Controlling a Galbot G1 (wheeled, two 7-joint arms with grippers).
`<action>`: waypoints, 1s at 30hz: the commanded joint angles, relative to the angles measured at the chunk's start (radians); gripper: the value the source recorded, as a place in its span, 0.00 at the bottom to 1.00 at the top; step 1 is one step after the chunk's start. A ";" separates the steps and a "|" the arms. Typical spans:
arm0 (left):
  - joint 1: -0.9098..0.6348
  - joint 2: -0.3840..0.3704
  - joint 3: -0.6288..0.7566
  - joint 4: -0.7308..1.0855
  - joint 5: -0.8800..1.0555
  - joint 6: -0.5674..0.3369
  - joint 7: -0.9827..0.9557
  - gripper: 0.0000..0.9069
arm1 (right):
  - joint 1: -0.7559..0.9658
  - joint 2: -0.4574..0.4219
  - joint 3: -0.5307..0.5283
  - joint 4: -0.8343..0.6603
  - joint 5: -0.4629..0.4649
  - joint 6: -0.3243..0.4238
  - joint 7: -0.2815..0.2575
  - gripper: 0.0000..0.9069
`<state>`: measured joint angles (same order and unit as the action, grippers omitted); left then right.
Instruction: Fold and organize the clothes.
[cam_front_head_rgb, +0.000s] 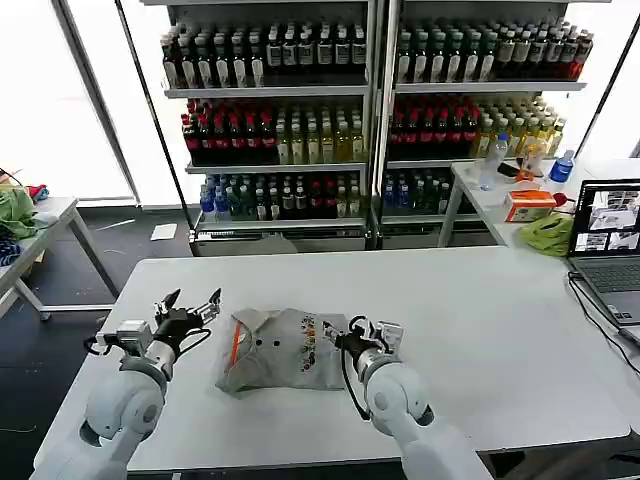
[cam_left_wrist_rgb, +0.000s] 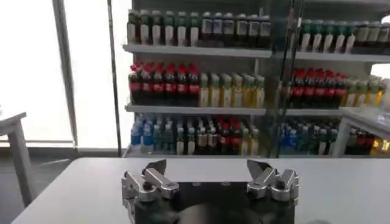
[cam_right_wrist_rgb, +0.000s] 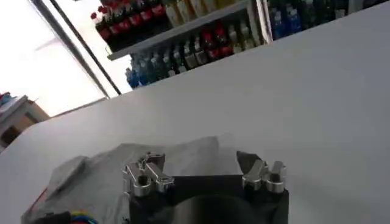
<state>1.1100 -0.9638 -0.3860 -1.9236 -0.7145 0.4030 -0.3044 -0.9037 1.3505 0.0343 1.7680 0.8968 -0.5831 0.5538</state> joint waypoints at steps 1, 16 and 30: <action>0.015 0.006 -0.022 0.000 0.001 0.002 -0.007 1.00 | 0.011 -0.003 -0.034 -0.025 0.036 0.000 0.017 0.91; 0.029 -0.003 -0.029 -0.023 -0.013 0.006 -0.020 1.00 | -0.024 -0.010 -0.020 -0.001 0.003 0.002 0.007 0.00; 0.045 -0.021 -0.036 -0.040 -0.009 0.016 -0.024 1.00 | -0.018 -0.065 0.033 -0.002 0.028 0.001 -0.010 0.00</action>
<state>1.1514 -0.9820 -0.4218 -1.9579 -0.7241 0.4165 -0.3273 -0.9212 1.3163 0.0423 1.7624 0.9093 -0.5818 0.5483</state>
